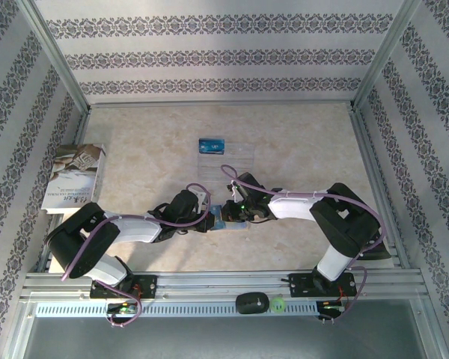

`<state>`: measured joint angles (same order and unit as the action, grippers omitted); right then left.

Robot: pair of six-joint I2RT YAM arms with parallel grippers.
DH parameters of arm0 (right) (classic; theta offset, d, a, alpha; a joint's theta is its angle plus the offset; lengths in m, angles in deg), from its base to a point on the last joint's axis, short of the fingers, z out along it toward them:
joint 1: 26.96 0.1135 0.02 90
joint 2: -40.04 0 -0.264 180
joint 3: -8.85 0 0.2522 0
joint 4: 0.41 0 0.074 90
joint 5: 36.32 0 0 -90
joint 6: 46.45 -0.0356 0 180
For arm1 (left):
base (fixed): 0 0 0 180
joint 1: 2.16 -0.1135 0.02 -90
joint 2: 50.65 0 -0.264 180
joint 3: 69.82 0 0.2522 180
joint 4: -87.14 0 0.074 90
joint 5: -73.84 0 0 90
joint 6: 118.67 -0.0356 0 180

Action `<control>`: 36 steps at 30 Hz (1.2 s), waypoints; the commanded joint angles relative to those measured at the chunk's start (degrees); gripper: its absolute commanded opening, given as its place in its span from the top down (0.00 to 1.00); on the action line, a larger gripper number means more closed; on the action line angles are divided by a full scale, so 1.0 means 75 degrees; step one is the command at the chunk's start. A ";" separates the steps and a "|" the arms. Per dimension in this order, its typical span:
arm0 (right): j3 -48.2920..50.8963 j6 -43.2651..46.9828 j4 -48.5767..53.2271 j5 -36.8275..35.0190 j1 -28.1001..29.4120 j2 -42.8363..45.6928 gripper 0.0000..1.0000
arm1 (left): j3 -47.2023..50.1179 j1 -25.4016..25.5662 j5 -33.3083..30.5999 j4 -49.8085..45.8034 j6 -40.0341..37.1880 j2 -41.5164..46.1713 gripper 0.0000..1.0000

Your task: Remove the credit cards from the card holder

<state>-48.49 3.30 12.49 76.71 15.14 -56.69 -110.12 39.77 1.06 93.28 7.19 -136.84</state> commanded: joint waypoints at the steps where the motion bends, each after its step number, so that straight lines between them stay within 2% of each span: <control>1: -0.0100 0.0018 0.0012 -0.0027 -0.0018 -0.0140 0.98 | 0.0108 0.0014 -0.0090 -0.0836 -0.0075 -0.0284 1.00; 5: -0.0047 -0.0001 0.0206 -0.0505 0.0004 0.0074 1.00 | 0.0151 0.0012 -0.0196 -0.0954 -0.0111 -0.0066 0.95; 9: -0.0105 0.0051 0.0971 -0.1646 0.0154 0.0495 1.00 | 0.0262 -0.0001 -0.0491 -0.1201 -0.0129 0.0397 0.89; 11: -0.0170 0.0057 0.1398 -0.2216 0.0230 0.0630 0.98 | 0.0269 -0.0023 -0.0566 -0.1331 -0.0152 0.0551 0.88; 14: -0.0170 0.0091 0.1535 -0.2549 0.0304 0.0825 0.90 | 0.0248 -0.0057 -0.0561 -0.1398 -0.0175 0.0696 0.87; 19: -0.0203 0.0557 0.1181 -0.2223 0.0431 0.1279 0.80 | 0.0132 -0.0048 -0.0467 -0.1440 -0.0348 0.1205 0.84; 24: -0.0535 0.0778 0.1012 -0.1045 0.0453 0.1056 0.78 | -0.0057 -0.0045 -0.0522 -0.1784 -0.0547 0.1262 0.81; 29: -0.0567 0.0494 0.0647 -0.0207 0.0444 0.0505 0.80 | 0.0034 -0.0076 -0.0664 -0.1758 -0.0510 0.0915 0.82; 32: -0.0519 0.0395 0.0573 -0.0054 0.0426 0.0310 0.80 | 0.0076 -0.0175 -0.0705 -0.1739 -0.0477 0.0754 0.86; 36: -0.0520 0.0384 0.0712 0.0095 0.0398 0.0172 0.79 | 0.0141 -0.0259 -0.0747 -0.1829 -0.0466 0.0847 0.87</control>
<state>-52.11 6.84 17.84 74.78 17.92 -54.67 -109.49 38.92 -2.77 82.55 4.56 -130.18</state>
